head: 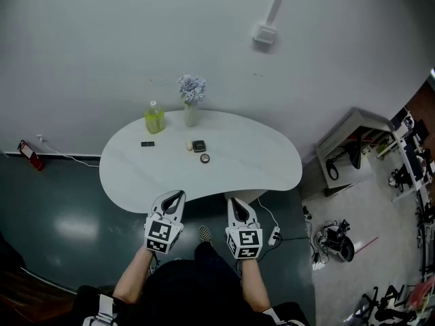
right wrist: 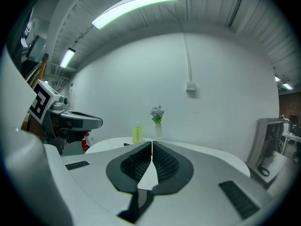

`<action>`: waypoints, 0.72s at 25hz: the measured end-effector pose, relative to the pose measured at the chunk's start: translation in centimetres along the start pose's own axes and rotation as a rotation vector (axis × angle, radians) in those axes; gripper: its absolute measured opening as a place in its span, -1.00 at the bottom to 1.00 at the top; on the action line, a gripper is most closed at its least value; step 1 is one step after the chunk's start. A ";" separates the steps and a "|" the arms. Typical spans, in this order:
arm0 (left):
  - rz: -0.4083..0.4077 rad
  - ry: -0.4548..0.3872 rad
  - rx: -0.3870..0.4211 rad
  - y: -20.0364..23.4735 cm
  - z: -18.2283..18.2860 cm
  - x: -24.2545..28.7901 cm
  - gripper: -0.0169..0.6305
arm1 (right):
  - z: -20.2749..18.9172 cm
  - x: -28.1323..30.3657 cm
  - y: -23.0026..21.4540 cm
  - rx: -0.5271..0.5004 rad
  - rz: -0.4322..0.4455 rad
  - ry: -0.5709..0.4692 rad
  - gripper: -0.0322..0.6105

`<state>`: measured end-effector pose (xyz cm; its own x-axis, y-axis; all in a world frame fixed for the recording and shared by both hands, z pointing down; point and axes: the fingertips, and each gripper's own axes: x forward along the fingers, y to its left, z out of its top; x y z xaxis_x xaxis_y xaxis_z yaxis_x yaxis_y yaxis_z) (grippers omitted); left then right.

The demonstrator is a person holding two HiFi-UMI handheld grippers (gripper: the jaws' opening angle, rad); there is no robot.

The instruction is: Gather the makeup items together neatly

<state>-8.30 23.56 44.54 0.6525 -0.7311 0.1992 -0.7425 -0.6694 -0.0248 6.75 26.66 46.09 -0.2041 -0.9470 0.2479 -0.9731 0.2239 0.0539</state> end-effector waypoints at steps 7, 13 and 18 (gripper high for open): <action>0.057 0.015 -0.028 3.0 1.0 6.8 -0.89 | 1.5 7.7 -4.2 -0.002 0.066 0.015 -0.80; 0.108 0.048 -0.058 5.2 0.4 11.6 -0.89 | 1.2 13.6 -6.8 0.002 0.134 0.058 -0.80; 0.172 0.103 -0.108 7.0 -2.4 14.8 -0.89 | -0.7 18.5 -8.0 -0.001 0.219 0.111 -0.80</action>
<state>-4.21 8.35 49.68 0.5000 -0.8122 0.3005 -0.8570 -0.5140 0.0368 10.86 7.50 50.91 -0.3972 -0.8446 0.3589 -0.9068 0.4213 -0.0122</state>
